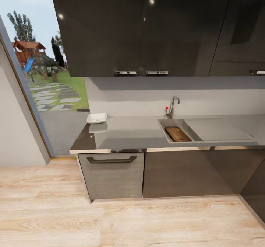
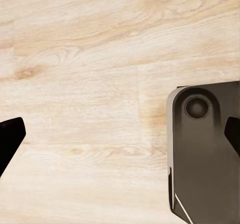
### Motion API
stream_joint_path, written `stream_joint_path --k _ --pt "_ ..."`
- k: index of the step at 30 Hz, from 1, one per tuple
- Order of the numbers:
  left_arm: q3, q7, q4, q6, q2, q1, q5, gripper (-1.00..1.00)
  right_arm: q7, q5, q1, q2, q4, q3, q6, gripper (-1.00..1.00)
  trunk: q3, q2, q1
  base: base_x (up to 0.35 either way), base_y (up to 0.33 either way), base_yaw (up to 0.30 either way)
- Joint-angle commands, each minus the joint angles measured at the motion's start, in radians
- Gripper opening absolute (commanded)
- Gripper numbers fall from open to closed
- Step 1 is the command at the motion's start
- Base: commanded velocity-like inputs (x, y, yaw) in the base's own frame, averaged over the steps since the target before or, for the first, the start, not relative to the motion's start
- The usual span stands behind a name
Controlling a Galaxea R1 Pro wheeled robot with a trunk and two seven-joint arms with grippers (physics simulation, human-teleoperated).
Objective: In the kitchen, take the Vidalia onion out of the sink, dice it on the chopping board with the paring knife, put the diced onion into the bowl on the countertop, then place both the paring knife and the chopping board into the sink.
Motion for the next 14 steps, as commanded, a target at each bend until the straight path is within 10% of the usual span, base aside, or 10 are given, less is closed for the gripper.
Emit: stream_joint_path --k 1,14 --pt "-0.009 0.005 0.0 -0.002 0.0 0.0 0.006 1.0 0.009 0.001 0.0 0.001 -0.001 -0.009 -0.002 1.0 -0.002 -0.002 0.001 0.0 0.0 0.0" --pt "-0.009 0.005 0.0 -0.002 0.0 0.0 0.006 1.0 0.009 0.001 0.0 0.002 -0.002 -0.009 -0.002 1.0 -0.002 -0.002 0.001 0.0 0.0 0.0"
